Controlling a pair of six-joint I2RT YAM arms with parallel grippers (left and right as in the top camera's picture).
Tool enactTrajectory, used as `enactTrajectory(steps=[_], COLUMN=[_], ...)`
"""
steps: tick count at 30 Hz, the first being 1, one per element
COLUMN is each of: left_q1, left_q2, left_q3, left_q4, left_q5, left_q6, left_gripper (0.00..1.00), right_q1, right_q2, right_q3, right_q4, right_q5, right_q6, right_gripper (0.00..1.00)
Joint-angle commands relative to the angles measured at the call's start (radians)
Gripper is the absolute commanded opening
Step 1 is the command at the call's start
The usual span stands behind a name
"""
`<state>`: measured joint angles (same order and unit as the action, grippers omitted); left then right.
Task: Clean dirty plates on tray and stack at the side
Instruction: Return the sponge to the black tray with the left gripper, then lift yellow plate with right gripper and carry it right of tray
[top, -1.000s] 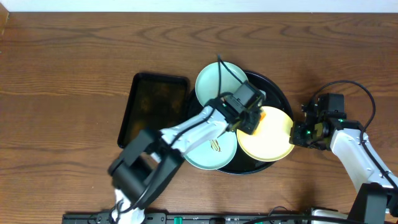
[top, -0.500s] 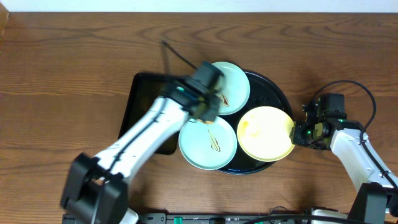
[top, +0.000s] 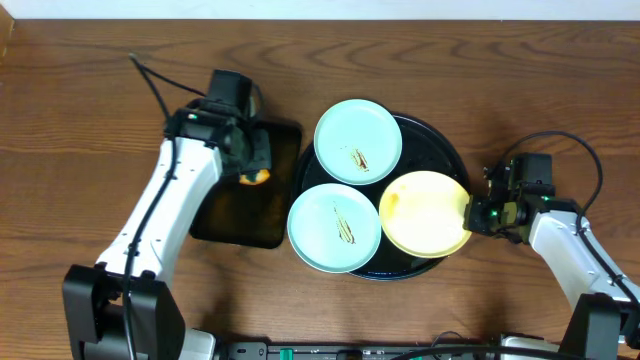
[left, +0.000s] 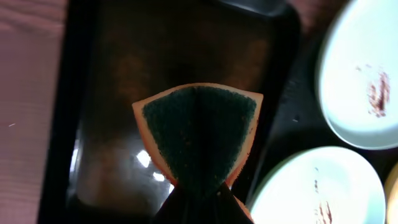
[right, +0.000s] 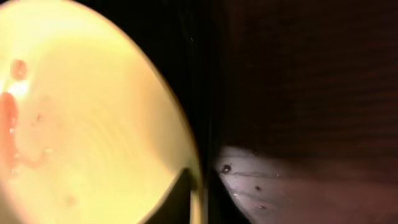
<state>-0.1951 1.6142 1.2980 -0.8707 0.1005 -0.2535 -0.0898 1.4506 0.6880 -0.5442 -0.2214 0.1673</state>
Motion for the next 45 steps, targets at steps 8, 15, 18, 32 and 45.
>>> enactTrajectory(steps=[8,15,18,32,45], left_q1=[0.029,0.029,0.029,0.029,0.029], left_q2=[-0.013,-0.013,-0.013,-0.013,-0.013], left_q3=[-0.005,-0.005,-0.005,-0.005,-0.005], left_q4=[-0.008,-0.008,-0.008,-0.008,-0.008], left_q5=[-0.005,-0.005,-0.005,-0.005,-0.005], left_q6=[0.017,0.017,0.017,0.017,0.017], left_gripper=[0.08,0.08,0.08,0.08,0.08], right_q1=[0.005,0.008,0.027,0.388,0.711], right_q2=[-0.007,-0.105,-0.160,-0.288,-0.240], right_q3=[-0.004,0.101,0.132,0.137,0.137], right_q4=[0.025,-0.006,-0.007,0.067,0.171], right_q5=[0.057,0.197,0.267,0.901,1.288], right_q6=[0.011,-0.057,-0.088,-0.291,-0.439], right_gripper=[0.01,0.01,0.01,0.01,0.01])
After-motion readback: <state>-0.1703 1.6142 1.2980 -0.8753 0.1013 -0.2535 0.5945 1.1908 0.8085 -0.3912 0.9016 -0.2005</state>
